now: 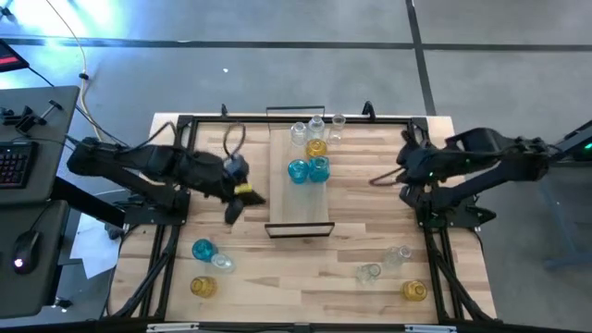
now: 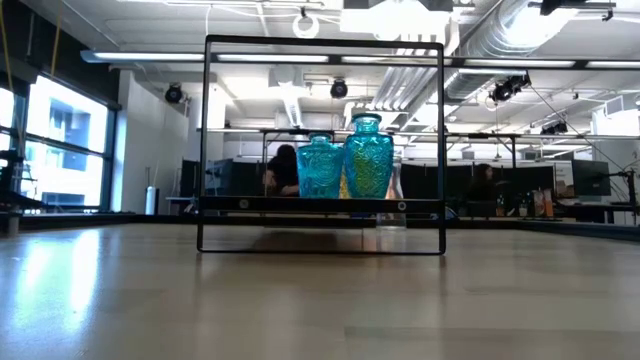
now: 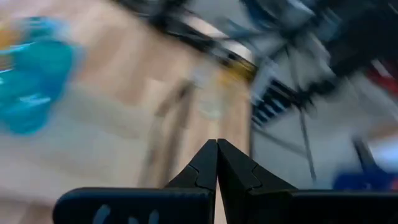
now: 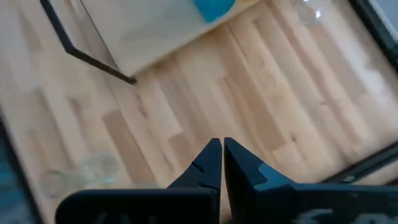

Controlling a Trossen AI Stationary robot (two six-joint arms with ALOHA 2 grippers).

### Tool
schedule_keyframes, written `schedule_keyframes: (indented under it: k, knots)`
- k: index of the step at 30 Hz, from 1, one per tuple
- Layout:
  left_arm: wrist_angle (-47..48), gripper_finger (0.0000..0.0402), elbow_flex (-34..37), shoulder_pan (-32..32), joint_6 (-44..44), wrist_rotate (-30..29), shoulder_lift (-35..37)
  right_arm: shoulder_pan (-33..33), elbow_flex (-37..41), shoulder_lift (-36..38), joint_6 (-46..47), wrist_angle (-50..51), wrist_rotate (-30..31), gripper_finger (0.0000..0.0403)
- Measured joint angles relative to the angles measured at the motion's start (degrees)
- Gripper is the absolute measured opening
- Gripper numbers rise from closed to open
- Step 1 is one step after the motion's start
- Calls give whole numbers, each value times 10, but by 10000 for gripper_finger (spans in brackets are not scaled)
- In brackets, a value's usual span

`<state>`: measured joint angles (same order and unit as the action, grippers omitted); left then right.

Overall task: Sort vases onto shelf
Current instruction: Put the bottom left yellow flower vase on the shelf aligned with the other yellow flower vase

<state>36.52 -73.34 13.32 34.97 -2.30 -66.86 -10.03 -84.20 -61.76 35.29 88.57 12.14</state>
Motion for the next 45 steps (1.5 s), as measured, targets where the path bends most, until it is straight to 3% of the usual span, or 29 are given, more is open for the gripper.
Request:
schedule_keyframes:
  k: [4,7,10,15,23,28,32,36,45]
  knots:
    - [41,1,0,62,-28,26,-18,-20,0,-18,-9,10,26,0]
    - [118,1,0,96,37,43,-28,-26,0,-21,-16,12,29,0]
    - [173,0,0,130,97,101,-41,-28,0,-19,-19,13,37,0]
    - [196,0,0,190,199,183,-56,-28,0,-13,-19,14,51,0]
    - [162,0,0,295,341,173,-77,-28,0,-11,-34,14,74,0]
    - [148,0,0,334,344,189,-98,-28,0,-11,-43,12,74,0]
    - [111,0,0,345,302,246,-116,-28,0,-11,-41,12,74,0]
    - [102,0,0,349,259,260,-132,-28,0,-11,-29,12,74,0]
    - [142,22,0,356,318,258,-167,-28,0,-11,-28,12,73,0]
